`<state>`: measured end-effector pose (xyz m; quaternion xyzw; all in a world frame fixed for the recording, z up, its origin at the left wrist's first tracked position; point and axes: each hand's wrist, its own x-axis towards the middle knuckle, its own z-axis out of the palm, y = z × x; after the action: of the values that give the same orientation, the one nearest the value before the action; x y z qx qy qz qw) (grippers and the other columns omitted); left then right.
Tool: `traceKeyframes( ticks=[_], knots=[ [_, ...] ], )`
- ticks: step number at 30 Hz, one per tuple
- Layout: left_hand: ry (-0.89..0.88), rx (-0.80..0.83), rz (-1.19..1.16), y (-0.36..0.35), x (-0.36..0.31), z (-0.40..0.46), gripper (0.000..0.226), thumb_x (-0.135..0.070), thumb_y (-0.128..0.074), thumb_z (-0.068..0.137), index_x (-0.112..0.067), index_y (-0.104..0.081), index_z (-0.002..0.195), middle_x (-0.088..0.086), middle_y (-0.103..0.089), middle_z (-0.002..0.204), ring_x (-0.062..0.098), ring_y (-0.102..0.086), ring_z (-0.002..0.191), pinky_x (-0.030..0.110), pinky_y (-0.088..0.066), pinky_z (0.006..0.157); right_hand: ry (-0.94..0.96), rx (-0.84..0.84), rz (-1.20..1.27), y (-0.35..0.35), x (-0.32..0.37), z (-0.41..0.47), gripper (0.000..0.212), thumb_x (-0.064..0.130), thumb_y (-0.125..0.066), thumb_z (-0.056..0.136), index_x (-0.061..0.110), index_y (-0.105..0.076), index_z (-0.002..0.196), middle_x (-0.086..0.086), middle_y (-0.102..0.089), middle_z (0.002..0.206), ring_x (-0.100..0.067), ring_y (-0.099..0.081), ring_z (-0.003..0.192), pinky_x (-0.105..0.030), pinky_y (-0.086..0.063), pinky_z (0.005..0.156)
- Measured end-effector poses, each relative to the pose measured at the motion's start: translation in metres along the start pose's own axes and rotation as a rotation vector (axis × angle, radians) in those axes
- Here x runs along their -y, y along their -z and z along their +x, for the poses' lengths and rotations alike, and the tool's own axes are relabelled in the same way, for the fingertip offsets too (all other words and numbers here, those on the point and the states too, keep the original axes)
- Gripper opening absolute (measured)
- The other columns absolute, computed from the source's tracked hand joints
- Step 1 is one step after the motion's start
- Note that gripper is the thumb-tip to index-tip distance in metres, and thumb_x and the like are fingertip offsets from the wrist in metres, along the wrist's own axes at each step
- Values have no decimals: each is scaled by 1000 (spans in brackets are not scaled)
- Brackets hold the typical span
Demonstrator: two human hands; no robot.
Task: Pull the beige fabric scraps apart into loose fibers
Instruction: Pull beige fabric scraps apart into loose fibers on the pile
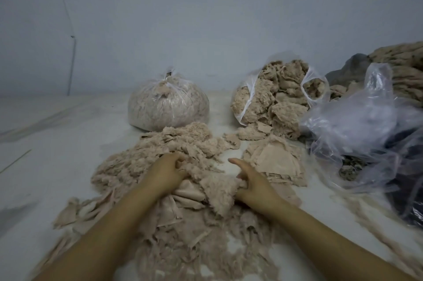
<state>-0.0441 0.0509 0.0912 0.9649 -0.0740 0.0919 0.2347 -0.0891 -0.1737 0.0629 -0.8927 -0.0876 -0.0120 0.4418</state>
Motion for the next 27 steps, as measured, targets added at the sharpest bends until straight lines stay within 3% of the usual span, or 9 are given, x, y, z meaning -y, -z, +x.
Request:
traceKeyframes(
  ticks=[4, 8, 11, 14, 16, 19, 21, 25, 27],
  knots=[
    [-435, -126, 107, -17, -20, -12, 53, -18, -53, 87, -15, -44, 139, 4, -50, 136, 20, -41, 127, 30, -15, 112, 237, -227, -56, -10, 5, 4, 52, -1, -53, 82, 33, -62, 121, 9, -49, 97, -9, -46, 93, -11, -34, 76],
    [-309, 97, -109, -39, -33, -16, 67, -34, -53, 89, -19, -25, 148, 1, -45, 142, 19, -41, 128, 29, -30, 108, 297, -337, 249, -18, 12, 8, 36, -8, -48, 79, 24, -65, 81, 16, -65, 75, 0, -60, 77, -7, -43, 69],
    [-413, 244, 38, -55, -24, -22, 35, -37, -55, 91, -16, -56, 119, 2, -57, 112, 22, -52, 108, 23, -38, 87, 112, -408, 488, -9, -4, 18, 41, -14, -36, 86, 19, -60, 83, 3, -68, 79, -18, -63, 77, -28, -52, 68],
    [-410, 345, -31, -54, -9, -24, 20, -29, -57, 85, -15, -52, 72, -1, -47, 79, 19, -51, 79, 26, -34, 66, -54, -305, 311, 8, -32, 13, 33, -4, -38, 93, 21, -57, 83, -2, -64, 82, -22, -60, 79, -26, -50, 67],
    [-361, 397, -126, -44, -4, -20, 12, -26, -55, 75, -19, -51, 66, -5, -45, 73, 12, -50, 70, 26, -37, 64, -31, -215, 164, 5, -39, -3, 30, 1, -45, 92, 22, -56, 74, 2, -62, 79, -16, -58, 78, -16, -43, 63],
    [-323, 407, -185, -38, -2, -15, 15, -7, -57, 78, -18, -60, 69, -5, -48, 79, 13, -52, 76, 30, -44, 75, 189, -44, 18, -21, -31, -31, 20, 24, -46, 93, 21, -60, 80, 4, -59, 85, -6, -53, 81, -9, -38, 69],
    [-322, 390, -184, -39, -5, -13, 20, -2, -56, 79, -17, -67, 87, -1, -51, 93, 14, -53, 90, 29, -45, 84, 312, 38, -77, -31, -30, -40, 25, 32, -45, 93, 16, -61, 84, -4, -55, 90, -9, -48, 85, -14, -38, 74],
    [-354, 355, -328, -42, -22, -16, 29, -1, -56, 87, -13, -66, 111, -1, -57, 119, 7, -52, 110, 6, -36, 90, 276, 53, -65, -14, -25, -30, 12, 9, -56, 92, 2, -65, 95, -13, -60, 97, -24, -54, 92, -37, -44, 85],
    [-359, 348, -283, -45, -31, -14, 22, -19, -53, 95, -22, -68, 111, -8, -62, 115, -1, -54, 101, 1, -35, 81, 225, 124, 10, 0, -21, -25, 23, 1, -59, 83, 11, -65, 103, -4, -60, 105, -18, -56, 102, -31, -45, 92]
  ],
)
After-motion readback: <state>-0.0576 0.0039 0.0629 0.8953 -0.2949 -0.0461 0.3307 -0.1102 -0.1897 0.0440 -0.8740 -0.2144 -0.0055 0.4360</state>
